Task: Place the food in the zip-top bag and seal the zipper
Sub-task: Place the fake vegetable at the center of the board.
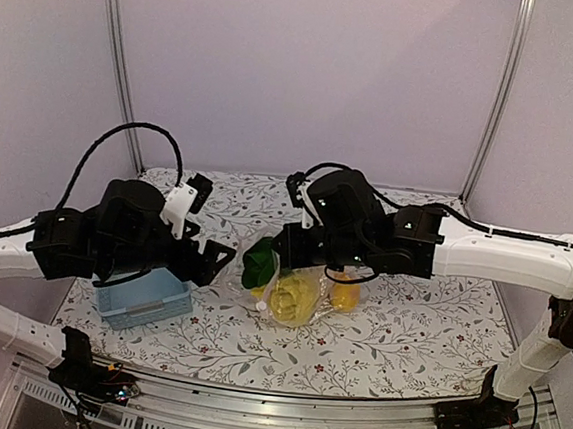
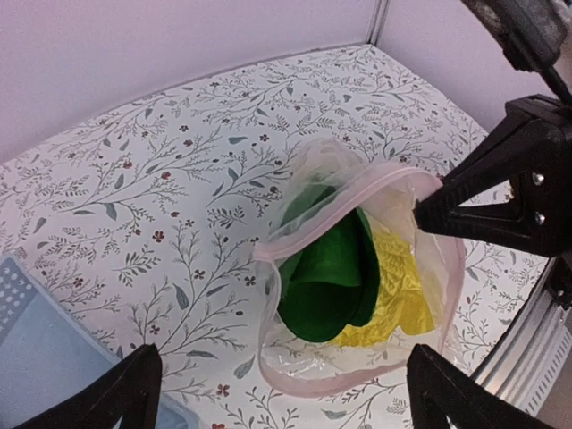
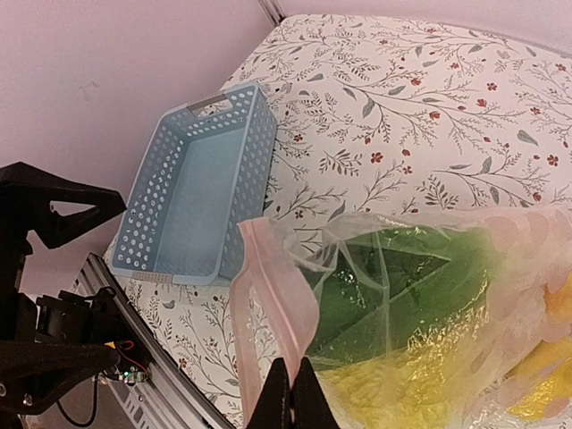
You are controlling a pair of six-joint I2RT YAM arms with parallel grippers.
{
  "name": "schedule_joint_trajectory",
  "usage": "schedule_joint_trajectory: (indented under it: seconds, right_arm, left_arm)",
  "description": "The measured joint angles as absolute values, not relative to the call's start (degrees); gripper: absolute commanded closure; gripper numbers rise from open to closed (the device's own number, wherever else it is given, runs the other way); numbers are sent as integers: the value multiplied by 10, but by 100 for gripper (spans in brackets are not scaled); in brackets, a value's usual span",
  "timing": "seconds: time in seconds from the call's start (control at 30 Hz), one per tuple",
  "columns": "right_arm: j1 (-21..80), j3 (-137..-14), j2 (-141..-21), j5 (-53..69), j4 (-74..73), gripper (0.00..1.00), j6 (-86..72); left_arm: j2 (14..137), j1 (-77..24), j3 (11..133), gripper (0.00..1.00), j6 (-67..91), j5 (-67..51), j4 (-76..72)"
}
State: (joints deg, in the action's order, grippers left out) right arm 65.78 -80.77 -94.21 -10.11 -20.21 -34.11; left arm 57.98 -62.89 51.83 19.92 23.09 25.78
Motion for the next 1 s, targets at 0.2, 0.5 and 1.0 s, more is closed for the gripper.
schedule_joint_trajectory:
  seconds: [0.2, 0.5, 1.0]
  right_arm:
    - [649, -813, -942, -105, -215, 100, -339]
    - [648, -822, -941, -107, -224, 100, -333]
    - [648, -822, -941, -106, -227, 100, -324]
  left_arm:
    - [604, -546, 506, 3, 317, 121, 283]
    - [618, -490, 417, 29, 451, -5, 230]
    - [636, -473, 379, 61, 515, -71, 133]
